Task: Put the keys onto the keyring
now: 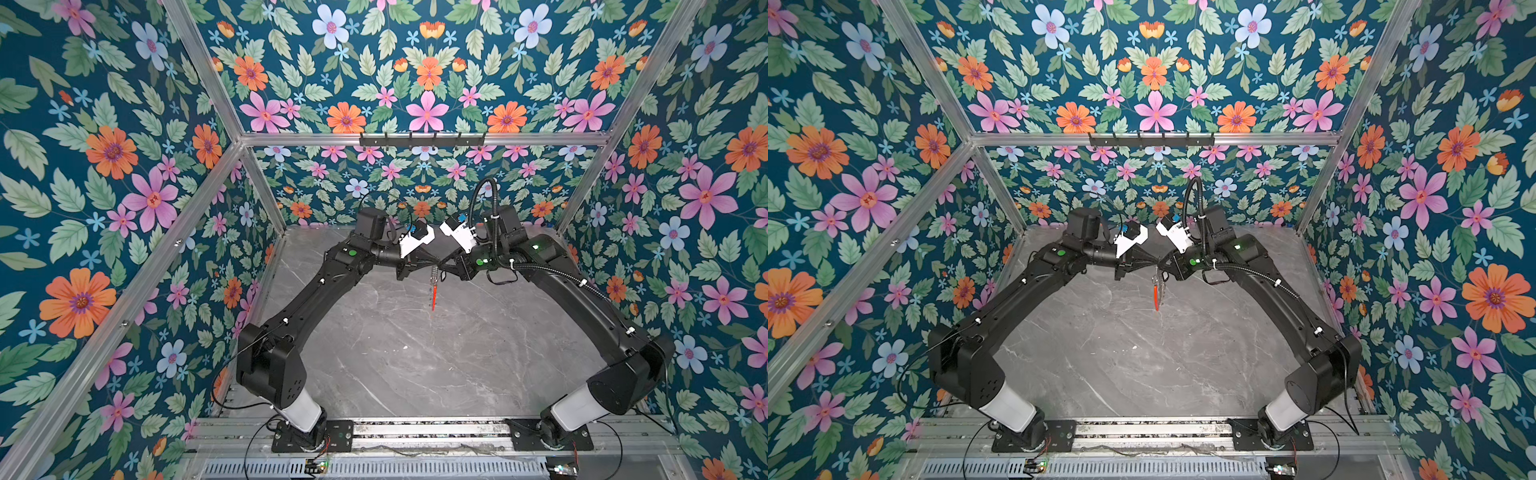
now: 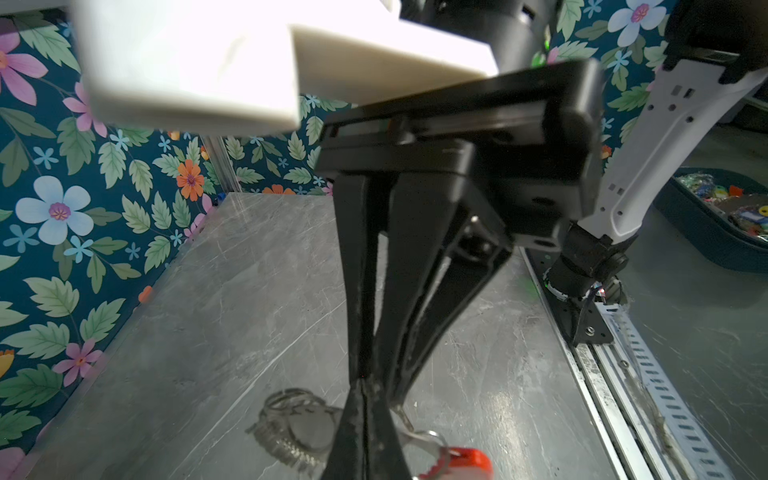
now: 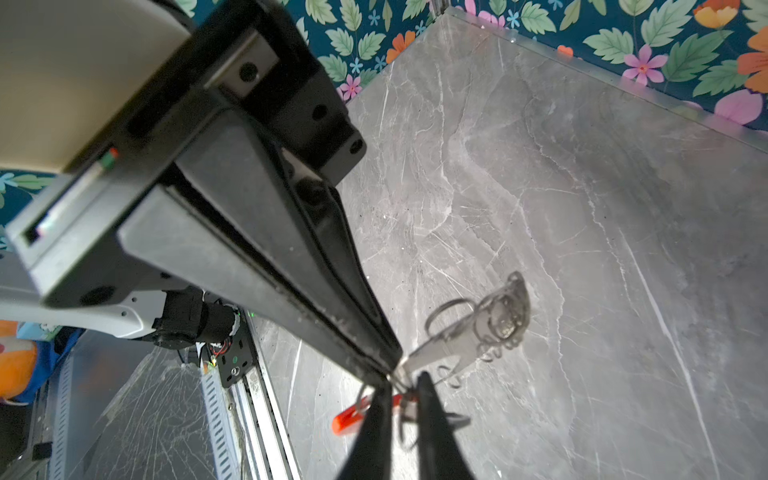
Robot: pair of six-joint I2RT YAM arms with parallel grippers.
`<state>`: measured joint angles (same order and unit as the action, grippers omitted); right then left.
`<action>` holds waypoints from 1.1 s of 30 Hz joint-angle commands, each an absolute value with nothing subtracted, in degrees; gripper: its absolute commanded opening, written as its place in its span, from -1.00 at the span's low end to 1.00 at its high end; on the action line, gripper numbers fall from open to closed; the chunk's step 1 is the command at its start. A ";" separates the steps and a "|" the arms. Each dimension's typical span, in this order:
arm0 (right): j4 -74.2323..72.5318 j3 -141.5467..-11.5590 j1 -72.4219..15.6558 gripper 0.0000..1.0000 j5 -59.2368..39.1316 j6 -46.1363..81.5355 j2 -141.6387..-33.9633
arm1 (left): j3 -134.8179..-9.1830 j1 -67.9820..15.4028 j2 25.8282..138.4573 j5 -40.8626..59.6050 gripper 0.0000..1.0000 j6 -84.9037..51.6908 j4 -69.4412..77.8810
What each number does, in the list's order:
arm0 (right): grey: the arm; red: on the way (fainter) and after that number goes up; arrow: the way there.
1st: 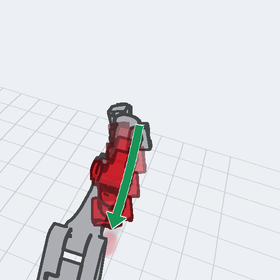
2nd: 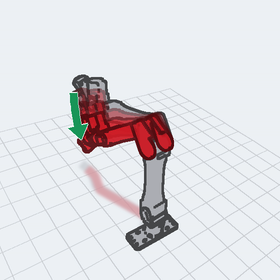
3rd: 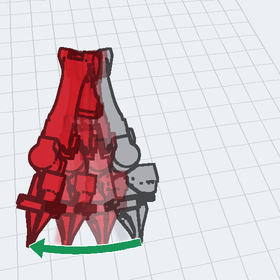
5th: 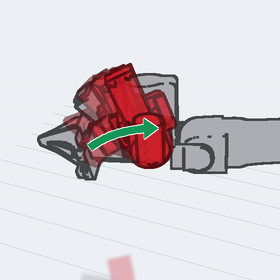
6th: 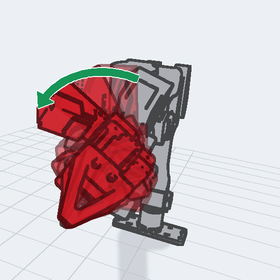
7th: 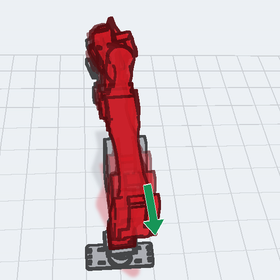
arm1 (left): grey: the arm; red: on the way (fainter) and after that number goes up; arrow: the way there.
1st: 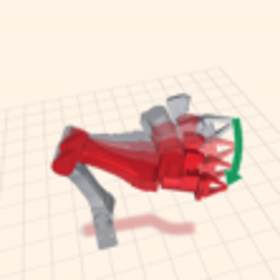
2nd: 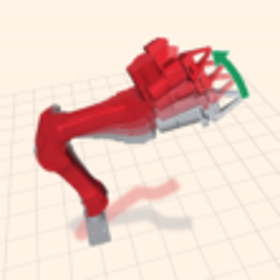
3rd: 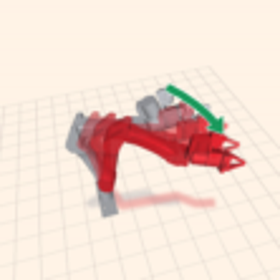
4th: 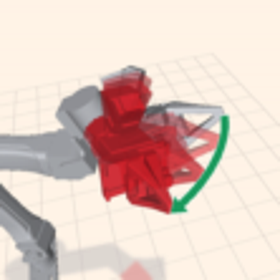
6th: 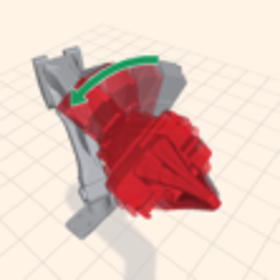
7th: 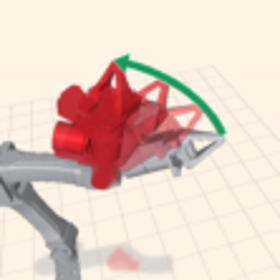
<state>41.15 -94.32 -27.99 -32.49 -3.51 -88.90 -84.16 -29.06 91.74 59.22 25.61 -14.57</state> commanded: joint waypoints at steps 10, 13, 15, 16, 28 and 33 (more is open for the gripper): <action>27.52 -85.89 -22.90 -0.17 -39.63 6.24 -82.28 | -67.44 -28.65 84.78 54.56 -1.00 -1.95 31.65; 24.55 -86.92 -21.03 -0.18 -44.01 12.85 -82.18 | -67.13 -28.65 85.24 53.44 -1.00 -6.21 34.81; 21.37 -87.59 -20.07 -0.18 -48.48 16.93 -82.10 | -67.37 -28.65 85.72 51.79 -1.00 -9.03 35.88; 20.64 -88.16 -20.07 -0.17 -49.14 17.55 -82.01 | -67.35 -28.66 85.89 51.40 -1.00 -10.48 36.92; 22.56 -93.20 -20.15 -0.24 -47.77 13.32 -85.23 | -67.06 -28.65 87.49 51.01 -1.00 -20.27 45.03; 24.16 -95.55 -20.39 -0.47 -46.91 9.92 -87.08 | -67.88 -28.65 88.50 51.23 -1.00 -24.04 46.94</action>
<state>24.25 -94.39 -20.25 -47.29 12.91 -86.39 -67.13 -28.62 88.29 51.11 -20.88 42.17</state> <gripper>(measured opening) 0.261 0.050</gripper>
